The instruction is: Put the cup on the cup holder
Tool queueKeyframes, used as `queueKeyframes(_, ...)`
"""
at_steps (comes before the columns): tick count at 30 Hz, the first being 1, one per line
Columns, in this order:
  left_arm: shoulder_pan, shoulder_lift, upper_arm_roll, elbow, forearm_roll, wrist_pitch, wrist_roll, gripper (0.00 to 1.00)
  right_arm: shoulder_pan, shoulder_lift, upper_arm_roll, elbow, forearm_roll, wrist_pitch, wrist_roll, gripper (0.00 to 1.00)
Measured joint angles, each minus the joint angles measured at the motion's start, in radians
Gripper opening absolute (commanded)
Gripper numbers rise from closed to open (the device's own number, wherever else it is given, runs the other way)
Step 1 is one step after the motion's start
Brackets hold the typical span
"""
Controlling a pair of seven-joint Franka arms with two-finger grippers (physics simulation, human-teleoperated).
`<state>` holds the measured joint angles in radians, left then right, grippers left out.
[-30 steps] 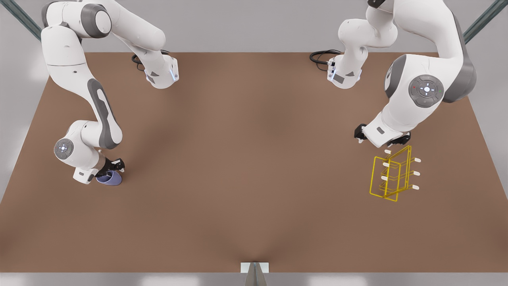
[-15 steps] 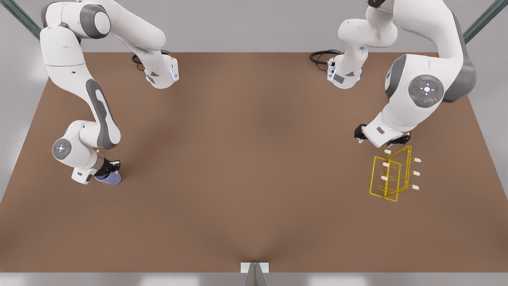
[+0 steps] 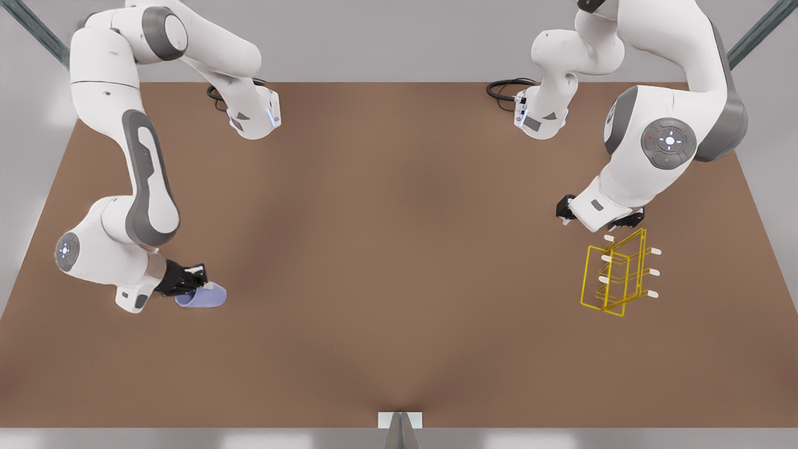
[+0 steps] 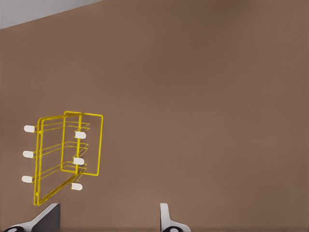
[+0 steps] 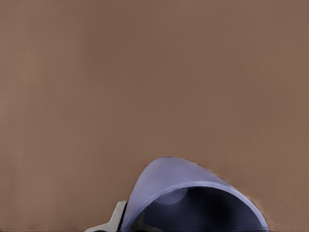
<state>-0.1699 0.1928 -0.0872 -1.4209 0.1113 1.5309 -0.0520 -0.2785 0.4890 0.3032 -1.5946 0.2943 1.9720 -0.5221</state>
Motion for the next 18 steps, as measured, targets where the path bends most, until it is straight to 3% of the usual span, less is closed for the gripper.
queueKeyframes(9, 0.0, 0.001, 0.0, 0.0, 0.0, 0.0, 0.0, 1.0, 0.258, 0.215, -0.001, 0.255, 0.506, -0.267, 0.114, 0.21)
queueKeyframes(18, 0.0, 0.007, 0.0, 0.0, 0.0, 0.001, 0.0, 1.0, 0.509, 0.48, -0.005, 0.502, 0.858, -0.223, 0.241, 0.21)
